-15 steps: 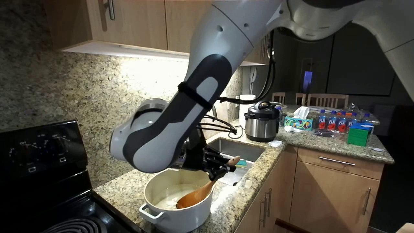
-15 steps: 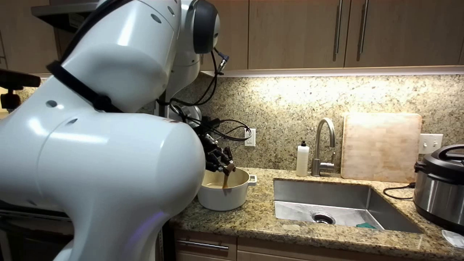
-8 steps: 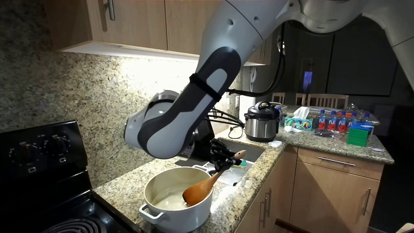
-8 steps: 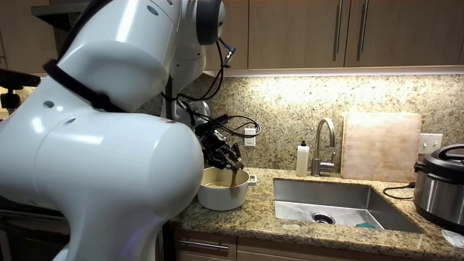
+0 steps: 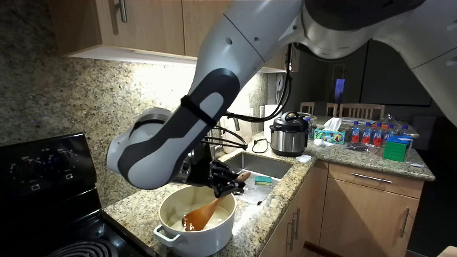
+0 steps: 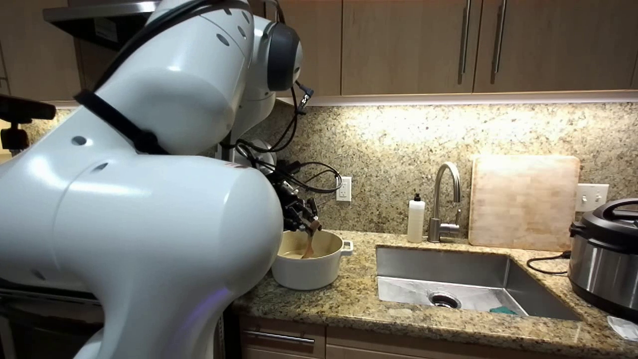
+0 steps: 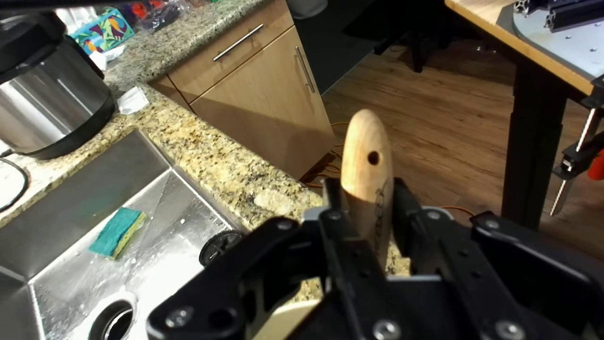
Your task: Use the wooden spoon to stir in the pot
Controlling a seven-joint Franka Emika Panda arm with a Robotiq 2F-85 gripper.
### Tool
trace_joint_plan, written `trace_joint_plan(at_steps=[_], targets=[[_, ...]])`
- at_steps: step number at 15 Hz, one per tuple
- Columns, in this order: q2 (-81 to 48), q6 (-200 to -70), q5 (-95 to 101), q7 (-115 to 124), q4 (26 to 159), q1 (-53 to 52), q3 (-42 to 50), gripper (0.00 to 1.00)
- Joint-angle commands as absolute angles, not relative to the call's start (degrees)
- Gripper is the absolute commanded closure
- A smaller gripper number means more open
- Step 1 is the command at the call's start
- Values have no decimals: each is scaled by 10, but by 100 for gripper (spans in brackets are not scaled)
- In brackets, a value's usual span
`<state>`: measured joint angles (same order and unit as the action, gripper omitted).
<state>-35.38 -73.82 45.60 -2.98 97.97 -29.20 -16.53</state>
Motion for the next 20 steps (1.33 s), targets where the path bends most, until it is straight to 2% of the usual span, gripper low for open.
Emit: trace_joint_plan(at_steps=[1, 8, 16, 20], targets=[[-409, -701, 485, -32, 914, -326, -170, 91], [-394, -678, 506, -59, 954, -345, -178, 91], [-302, -698, 511, -48, 1084, -290, -186, 91], [-302, -689, 506, -31, 1070, -266, -180, 91]])
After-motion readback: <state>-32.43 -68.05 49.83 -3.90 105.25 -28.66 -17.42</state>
